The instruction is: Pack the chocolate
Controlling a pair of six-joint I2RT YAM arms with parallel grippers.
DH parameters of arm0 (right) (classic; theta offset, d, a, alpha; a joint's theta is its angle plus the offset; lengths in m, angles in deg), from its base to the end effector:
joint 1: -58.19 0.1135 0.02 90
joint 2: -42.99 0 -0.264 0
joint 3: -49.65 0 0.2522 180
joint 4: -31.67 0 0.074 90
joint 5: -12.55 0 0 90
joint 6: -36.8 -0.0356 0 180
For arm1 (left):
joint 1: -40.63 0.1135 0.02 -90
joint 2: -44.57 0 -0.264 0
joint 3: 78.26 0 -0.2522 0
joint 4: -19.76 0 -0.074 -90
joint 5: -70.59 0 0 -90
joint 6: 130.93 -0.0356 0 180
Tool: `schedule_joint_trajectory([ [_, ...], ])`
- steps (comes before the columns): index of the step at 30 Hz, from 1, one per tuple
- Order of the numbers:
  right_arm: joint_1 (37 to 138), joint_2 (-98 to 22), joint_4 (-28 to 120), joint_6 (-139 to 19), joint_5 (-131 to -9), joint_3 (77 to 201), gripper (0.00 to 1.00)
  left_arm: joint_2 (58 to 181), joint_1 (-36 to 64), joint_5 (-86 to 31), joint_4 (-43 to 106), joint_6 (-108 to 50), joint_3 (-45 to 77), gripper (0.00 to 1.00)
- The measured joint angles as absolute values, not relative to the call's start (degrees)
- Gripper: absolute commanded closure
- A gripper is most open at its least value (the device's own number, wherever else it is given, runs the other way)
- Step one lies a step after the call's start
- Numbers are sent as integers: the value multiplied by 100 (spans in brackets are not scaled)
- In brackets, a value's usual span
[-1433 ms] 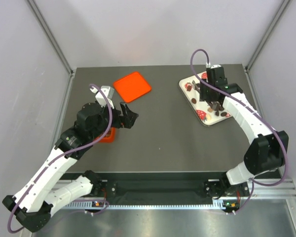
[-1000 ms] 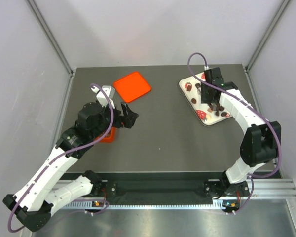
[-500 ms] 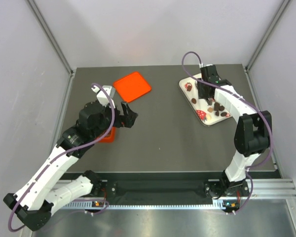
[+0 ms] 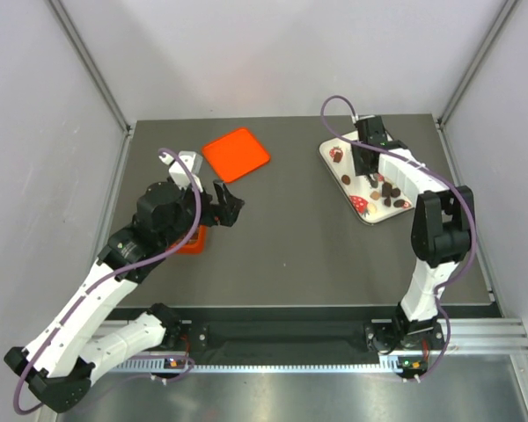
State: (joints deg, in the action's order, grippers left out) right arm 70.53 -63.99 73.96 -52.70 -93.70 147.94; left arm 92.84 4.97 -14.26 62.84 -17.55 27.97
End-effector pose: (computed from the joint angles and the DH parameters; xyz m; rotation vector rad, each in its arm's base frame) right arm 0.4071 0.0789 0.2438 -0.1493 2.4242 -0.2558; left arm 0.1451 -0.1002 0.3860 0.1427 1.9188 -0.6185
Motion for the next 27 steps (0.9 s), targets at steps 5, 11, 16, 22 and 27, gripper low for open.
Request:
schedule_joint_trajectory([
  [5,7007,-6469,7353,-5203,-9355,14794,63,9284,497,-1424,6280,-1773,2756,2],
  [11,6961,-6506,7202,-5163,-9320,14794,62,9349,497,-1424,6273,-1793,2718,2],
  [16,6926,-6547,7156,-5168,-9285,14794,59,9402,497,-1424,6273,-1814,2686,2],
  [22,6880,-6554,7136,-5172,-9261,14796,58,9465,497,-1426,6273,-1819,2596,2],
  [27,6839,-6584,7117,-5176,-9210,14796,60,9507,497,-1428,6273,-1817,2572,2],
])
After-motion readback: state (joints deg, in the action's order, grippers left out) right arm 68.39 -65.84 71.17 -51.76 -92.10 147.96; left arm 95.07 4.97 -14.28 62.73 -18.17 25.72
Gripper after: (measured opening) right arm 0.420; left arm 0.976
